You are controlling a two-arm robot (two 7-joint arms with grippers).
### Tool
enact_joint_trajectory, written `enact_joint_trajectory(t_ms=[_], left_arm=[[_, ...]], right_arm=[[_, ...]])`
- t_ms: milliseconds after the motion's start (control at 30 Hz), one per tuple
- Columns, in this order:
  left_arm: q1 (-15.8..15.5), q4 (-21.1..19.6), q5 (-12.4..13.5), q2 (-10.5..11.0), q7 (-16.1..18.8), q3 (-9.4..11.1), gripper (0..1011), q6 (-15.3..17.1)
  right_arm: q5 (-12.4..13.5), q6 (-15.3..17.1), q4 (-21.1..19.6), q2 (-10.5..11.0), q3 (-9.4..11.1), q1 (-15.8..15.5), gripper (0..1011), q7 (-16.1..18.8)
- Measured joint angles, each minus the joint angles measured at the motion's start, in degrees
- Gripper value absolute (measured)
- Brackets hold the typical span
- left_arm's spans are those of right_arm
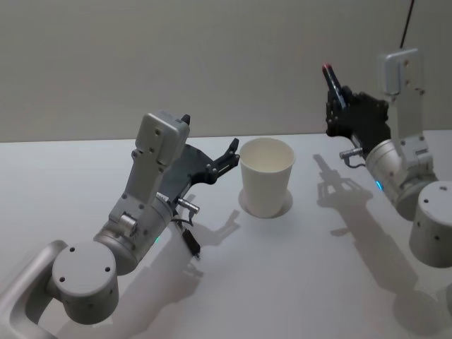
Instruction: Place the pen into the pen holder.
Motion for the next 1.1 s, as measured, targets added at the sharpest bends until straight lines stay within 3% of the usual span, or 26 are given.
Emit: enact_joint_trajectory(t_ms=[333, 633, 1100], left_arm=[[0.00, 0.00, 0.00, 0.00, 0.00, 0.00, 1001, 0.00], [0.00, 0.00, 0.00, 0.00, 0.00, 0.00, 1001, 0.00], [0.00, 0.00, 0.00, 0.00, 0.00, 0.00, 1001, 0.00]], right_arm=[[-0.89, -8.60, -0.54, 0.10, -0.11, 0.64, 189, 2.79], [-0.34, -16.58, 1.22, -0.09, -0.71, 1.20, 189, 7.61], [1.24, -24.02, 6.56, -0.72, -1.77, 1.73, 189, 12.51]])
